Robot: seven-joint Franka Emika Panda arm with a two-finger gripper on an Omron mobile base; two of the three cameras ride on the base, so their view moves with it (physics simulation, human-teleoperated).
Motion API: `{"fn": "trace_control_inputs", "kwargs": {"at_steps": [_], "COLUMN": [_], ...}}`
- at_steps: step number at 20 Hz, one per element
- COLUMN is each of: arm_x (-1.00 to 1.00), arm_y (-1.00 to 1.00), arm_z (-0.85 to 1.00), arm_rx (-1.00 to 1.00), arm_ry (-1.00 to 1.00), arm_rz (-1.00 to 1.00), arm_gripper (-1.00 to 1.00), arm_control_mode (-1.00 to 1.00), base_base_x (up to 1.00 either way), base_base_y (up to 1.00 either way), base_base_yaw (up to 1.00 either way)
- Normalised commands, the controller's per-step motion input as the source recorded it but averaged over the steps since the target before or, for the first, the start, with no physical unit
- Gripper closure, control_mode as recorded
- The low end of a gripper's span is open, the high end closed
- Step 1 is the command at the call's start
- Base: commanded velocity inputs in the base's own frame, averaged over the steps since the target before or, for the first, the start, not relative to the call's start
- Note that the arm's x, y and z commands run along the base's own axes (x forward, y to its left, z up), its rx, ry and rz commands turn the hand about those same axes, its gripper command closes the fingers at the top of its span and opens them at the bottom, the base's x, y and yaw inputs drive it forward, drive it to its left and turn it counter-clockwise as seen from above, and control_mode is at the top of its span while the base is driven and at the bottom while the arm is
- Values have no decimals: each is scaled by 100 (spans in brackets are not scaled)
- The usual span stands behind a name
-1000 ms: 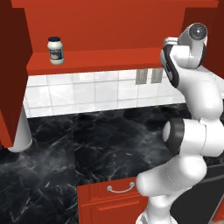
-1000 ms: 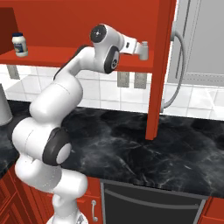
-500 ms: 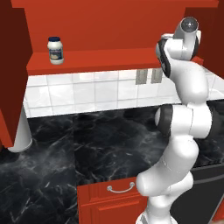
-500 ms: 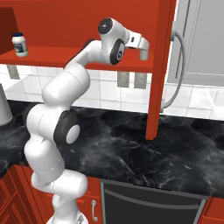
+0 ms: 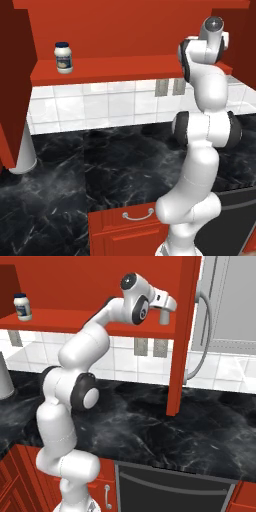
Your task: Take 2 condiments from the cabinet and move them on the counter near the stove.Make sure the condiments are lined up with each other, next to each other.
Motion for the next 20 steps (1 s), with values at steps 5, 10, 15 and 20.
{"fn": "trace_control_inputs", "kwargs": {"at_steps": [5, 10, 15, 20], "arm_x": [15, 18, 14, 3], "arm_y": [-6, -2, -20, -36], "arm_z": [-1, -7, -14, -18], "arm_rx": [0, 0, 0, 0], "arm_ry": [5, 6, 4, 2], "arm_rz": [-2, -1, 0, 0], "arm_gripper": [-100, -100, -100, 100], "arm_control_mode": [-100, -100, -100, -100], "base_base_x": [0, 0, 0, 0], "base_base_y": [0, 0, 0, 0], "base_base_yaw": [0, 0, 0, 0]}}
